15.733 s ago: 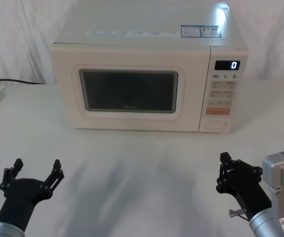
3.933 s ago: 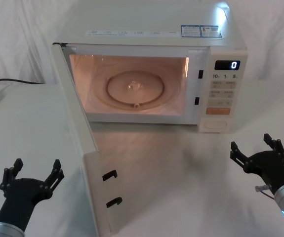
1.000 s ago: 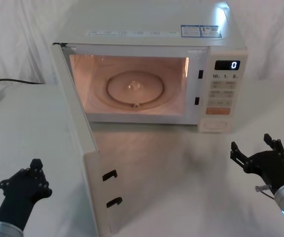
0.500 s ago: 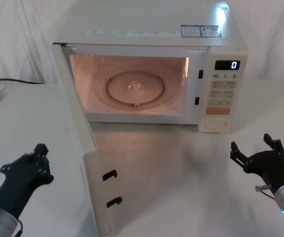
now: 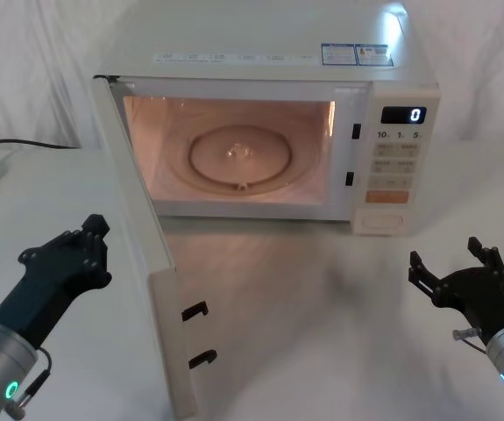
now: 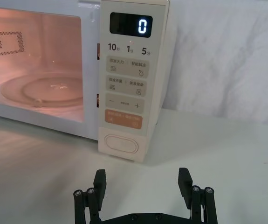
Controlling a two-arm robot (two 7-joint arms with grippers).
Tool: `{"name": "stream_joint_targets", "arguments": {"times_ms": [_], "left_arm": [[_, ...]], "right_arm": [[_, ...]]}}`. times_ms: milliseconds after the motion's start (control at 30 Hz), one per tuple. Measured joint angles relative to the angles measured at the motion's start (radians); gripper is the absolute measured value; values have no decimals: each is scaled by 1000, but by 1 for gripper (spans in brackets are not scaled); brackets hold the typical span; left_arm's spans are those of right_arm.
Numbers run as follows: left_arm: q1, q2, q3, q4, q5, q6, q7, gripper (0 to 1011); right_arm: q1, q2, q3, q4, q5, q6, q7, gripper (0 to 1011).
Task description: Press the button to open the microwave door with one hand; close the microwave door with the other hand.
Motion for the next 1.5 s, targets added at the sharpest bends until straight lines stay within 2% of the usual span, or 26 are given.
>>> {"name": "stream_joint_targets", "arguments": {"times_ms": [433, 800, 1233, 1500], "left_arm": [[-63, 35, 68, 9, -12, 13, -6, 0], [-148, 47, 151, 66, 4, 11, 7, 0], [-306, -1, 222, 206, 3, -1, 30, 0], [-399, -29, 255, 304, -2, 14, 27, 0]], "right_arm": [[0, 0, 0, 0, 0, 0, 0, 1002], [0, 0, 0, 0, 0, 0, 0, 1002], [0, 0, 0, 0, 0, 0, 0, 1002], [0, 0, 0, 0, 0, 0, 0, 1002]]}}
